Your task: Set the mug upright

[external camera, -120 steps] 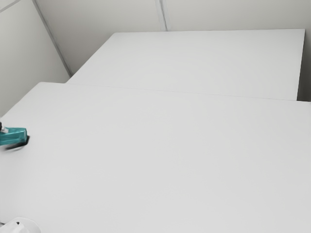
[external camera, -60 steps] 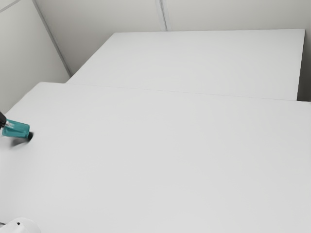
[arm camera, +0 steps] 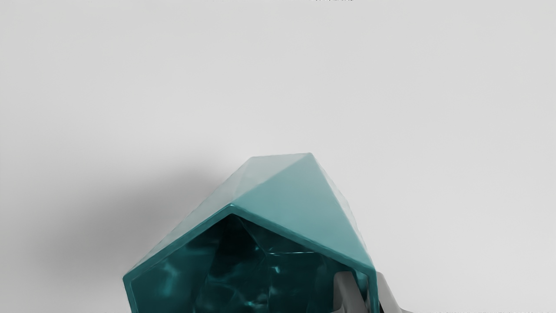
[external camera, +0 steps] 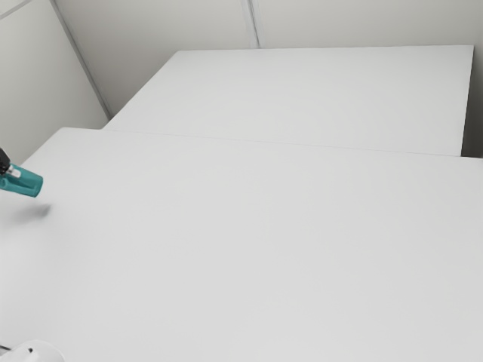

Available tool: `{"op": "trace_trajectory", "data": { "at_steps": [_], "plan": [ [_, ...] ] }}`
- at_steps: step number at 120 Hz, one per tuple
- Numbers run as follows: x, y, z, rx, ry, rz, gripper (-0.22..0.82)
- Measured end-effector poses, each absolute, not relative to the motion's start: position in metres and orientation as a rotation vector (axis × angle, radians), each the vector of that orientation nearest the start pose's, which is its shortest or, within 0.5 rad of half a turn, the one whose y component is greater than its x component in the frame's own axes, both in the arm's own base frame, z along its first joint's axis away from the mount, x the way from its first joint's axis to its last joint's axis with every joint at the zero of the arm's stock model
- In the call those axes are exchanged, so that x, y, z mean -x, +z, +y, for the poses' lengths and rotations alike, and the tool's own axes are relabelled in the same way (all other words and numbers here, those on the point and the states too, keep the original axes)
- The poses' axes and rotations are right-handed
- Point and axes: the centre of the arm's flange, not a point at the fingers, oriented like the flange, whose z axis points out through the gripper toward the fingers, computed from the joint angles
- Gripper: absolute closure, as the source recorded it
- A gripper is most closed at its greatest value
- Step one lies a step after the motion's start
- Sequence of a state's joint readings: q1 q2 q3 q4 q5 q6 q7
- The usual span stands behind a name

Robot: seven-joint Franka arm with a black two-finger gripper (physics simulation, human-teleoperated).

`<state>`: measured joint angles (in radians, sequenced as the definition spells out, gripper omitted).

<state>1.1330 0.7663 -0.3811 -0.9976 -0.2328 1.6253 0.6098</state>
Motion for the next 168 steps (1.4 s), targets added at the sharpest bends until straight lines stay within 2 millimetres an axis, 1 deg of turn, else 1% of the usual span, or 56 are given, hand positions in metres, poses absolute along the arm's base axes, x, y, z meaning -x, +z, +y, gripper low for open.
{"op": "trace_trajectory", "data": {
  "at_steps": [9, 16, 22, 27, 38, 49, 70, 91, 101, 113, 127, 140, 157, 168],
  "plan": [
    [-0.507, 0.444, 0.534, 3.493, -0.403, -0.371, 0.79],
    [-0.525, 0.464, 0.507, 3.472, -0.369, -0.294, 0.79],
    [-0.541, 0.482, 0.479, 3.450, -0.338, -0.219, 0.79],
    [-0.552, 0.493, 0.457, 3.431, -0.306, -0.167, 0.79],
    [-0.574, 0.504, 0.418, 3.398, -0.238, -0.079, 0.79],
    [-0.585, 0.506, 0.381, 3.373, -0.161, -0.025, 0.79],
    [-0.597, 0.493, 0.310, 3.313, -0.024, 0.028, 0.79],
    [-0.603, 0.490, 0.247, 3.236, 0.019, 0.045, 0.79],
    [-0.609, 0.477, 0.222, 3.223, 0.036, 0.050, 0.79],
    [-0.619, 0.471, 0.191, 3.197, 0.040, 0.070, 0.79],
    [-0.626, 0.461, 0.155, 3.165, 0.058, 0.086, 0.79],
    [-0.630, 0.450, 0.124, 3.145, 0.081, 0.097, 0.79],
    [-0.631, 0.433, 0.089, 3.128, 0.120, 0.106, 0.79],
    [-0.632, 0.420, 0.061, 3.115, 0.144, 0.134, 0.79]
  ]
}}
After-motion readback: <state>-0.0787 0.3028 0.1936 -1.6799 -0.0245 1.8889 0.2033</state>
